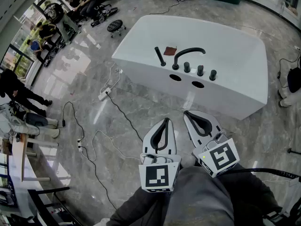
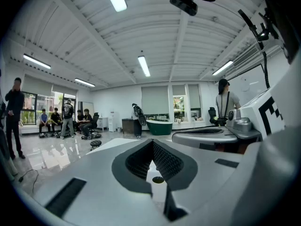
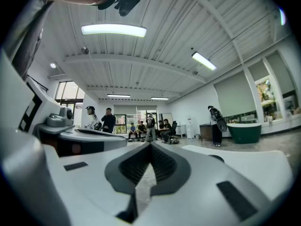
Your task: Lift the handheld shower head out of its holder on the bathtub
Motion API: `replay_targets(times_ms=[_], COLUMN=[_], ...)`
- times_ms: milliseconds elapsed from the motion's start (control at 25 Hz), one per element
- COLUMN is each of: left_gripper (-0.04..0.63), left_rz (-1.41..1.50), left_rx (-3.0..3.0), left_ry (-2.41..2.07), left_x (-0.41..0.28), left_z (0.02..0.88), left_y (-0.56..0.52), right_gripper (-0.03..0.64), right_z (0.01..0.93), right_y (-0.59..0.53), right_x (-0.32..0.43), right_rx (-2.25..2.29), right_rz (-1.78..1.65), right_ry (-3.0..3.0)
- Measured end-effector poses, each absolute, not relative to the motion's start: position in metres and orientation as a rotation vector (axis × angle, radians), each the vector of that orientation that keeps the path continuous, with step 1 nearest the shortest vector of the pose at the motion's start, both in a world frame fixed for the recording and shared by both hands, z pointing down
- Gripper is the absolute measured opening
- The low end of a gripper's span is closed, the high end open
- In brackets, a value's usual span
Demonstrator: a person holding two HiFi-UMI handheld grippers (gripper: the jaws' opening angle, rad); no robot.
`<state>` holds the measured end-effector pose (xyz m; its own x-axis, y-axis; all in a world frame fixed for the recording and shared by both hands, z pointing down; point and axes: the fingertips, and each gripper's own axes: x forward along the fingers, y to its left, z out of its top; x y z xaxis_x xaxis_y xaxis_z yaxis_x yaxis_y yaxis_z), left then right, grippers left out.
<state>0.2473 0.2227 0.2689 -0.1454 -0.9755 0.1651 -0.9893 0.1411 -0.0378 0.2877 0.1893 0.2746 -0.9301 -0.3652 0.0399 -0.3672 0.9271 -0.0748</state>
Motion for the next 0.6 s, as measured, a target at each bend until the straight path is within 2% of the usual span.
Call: replay_targets(times_ms=[600], left_gripper=[0.003], left_rz=[0.245], left_rx=[1.909], left_ry=[-2.313], left_x=[0.281], left_z=[0.288], left_y=[0.211], right_gripper=[0.003], right_z=[0.289], right_y=[0.174], right_x=[0.317], right_rx=[0.486], right_rz=[0.223], right_ry=[-3.078])
